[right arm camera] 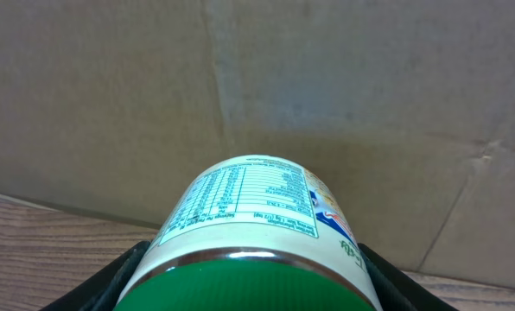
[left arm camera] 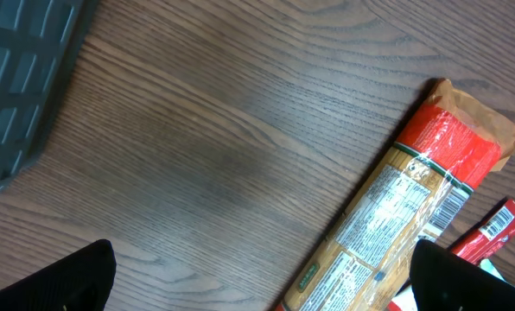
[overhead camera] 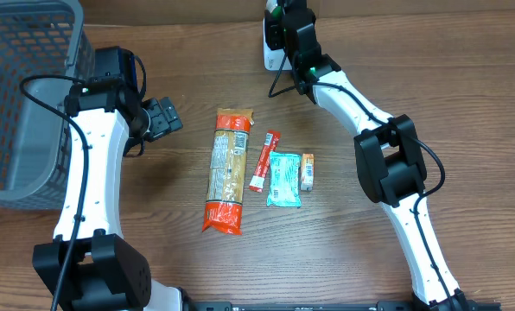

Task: Scan the item barcode
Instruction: 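Carry the jar to the white scanner and hold its label facing it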

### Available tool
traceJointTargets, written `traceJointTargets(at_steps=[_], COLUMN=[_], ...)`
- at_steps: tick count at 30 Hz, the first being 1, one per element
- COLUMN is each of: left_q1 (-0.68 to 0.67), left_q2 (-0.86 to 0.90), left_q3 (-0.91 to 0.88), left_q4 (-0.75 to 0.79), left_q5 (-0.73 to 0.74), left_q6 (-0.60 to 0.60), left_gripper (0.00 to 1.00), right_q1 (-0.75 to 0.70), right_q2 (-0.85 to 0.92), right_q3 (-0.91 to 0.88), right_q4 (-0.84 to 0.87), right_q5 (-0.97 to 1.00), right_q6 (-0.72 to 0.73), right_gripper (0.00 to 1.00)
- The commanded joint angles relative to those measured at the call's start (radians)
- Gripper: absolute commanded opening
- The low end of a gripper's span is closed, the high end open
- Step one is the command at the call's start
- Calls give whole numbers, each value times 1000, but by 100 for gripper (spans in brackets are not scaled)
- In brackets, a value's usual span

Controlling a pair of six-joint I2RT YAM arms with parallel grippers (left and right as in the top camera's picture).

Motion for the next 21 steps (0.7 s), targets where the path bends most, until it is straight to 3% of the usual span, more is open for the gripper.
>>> traceJointTargets(at_steps=[1,14,21], left_q1=[-2,-2,-2], left_q2=[-14,-14,-14], left_q3=[16,16,16], left_q4=[1,1,1], left_q5=[-9,-9,-9], left_q6=[11,11,11], left_gripper=[100,100,100], right_q1=[-7,-8,-8], right_q2=[-12,42,-32], right_q3=[24,24,25], right_q4=[14,50,81], right_q5=[-5,29,32], right_q6=[11,67,67], right_gripper=[4,4,4])
